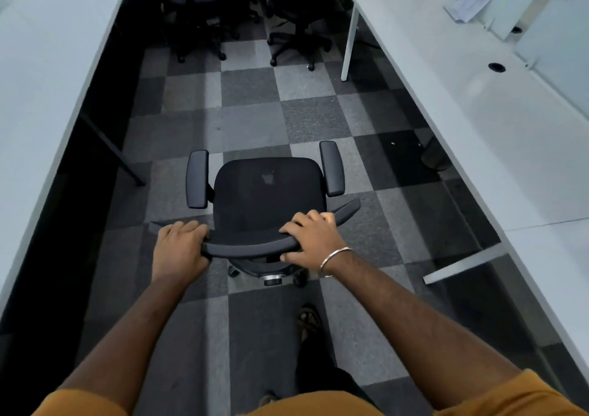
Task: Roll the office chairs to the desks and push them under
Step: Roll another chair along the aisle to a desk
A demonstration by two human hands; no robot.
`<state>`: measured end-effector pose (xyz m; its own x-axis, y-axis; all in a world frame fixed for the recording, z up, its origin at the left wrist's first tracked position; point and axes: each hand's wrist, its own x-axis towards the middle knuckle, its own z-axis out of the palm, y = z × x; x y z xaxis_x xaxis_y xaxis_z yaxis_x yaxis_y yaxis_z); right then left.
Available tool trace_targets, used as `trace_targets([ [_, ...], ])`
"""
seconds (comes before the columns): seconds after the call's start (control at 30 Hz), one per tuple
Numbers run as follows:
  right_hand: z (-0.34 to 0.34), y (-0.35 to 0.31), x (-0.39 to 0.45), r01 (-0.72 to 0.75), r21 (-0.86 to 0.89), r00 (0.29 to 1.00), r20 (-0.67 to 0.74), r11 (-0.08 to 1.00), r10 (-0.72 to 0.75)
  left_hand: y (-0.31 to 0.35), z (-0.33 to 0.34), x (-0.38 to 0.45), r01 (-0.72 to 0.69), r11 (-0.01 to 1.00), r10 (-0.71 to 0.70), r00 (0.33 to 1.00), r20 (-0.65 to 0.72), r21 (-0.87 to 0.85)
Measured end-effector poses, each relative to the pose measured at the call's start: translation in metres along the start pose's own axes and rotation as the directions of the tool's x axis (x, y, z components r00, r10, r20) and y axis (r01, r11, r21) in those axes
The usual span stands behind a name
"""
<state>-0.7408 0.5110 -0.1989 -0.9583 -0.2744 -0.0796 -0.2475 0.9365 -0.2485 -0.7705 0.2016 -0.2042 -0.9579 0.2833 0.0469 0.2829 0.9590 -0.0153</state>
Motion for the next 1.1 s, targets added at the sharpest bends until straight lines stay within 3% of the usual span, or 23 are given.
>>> trace_targets([
  [0.4,0.011,-0.056,-0.124,-0.011,-0.052,0.988,0.150,0.999,0.019,0.030,-0.006,-0.184,0.047,0.991,-0.050,0.998,-0.023,-0.123],
  [0.73,0.023,-0.096,-0.187,0.120,-0.077,0.976,0.192,0.990,-0.104,0.048,-0.013,-0.285,0.210,0.975,-0.211,0.977,-0.003,-0.072],
  [1.1,0.038,-0.076,-0.261,0.347,-0.071,0.928,0.172,0.935,-0.331,0.128,-0.012,-0.391,0.410,0.909,-0.412,0.911,-0.023,-0.071],
])
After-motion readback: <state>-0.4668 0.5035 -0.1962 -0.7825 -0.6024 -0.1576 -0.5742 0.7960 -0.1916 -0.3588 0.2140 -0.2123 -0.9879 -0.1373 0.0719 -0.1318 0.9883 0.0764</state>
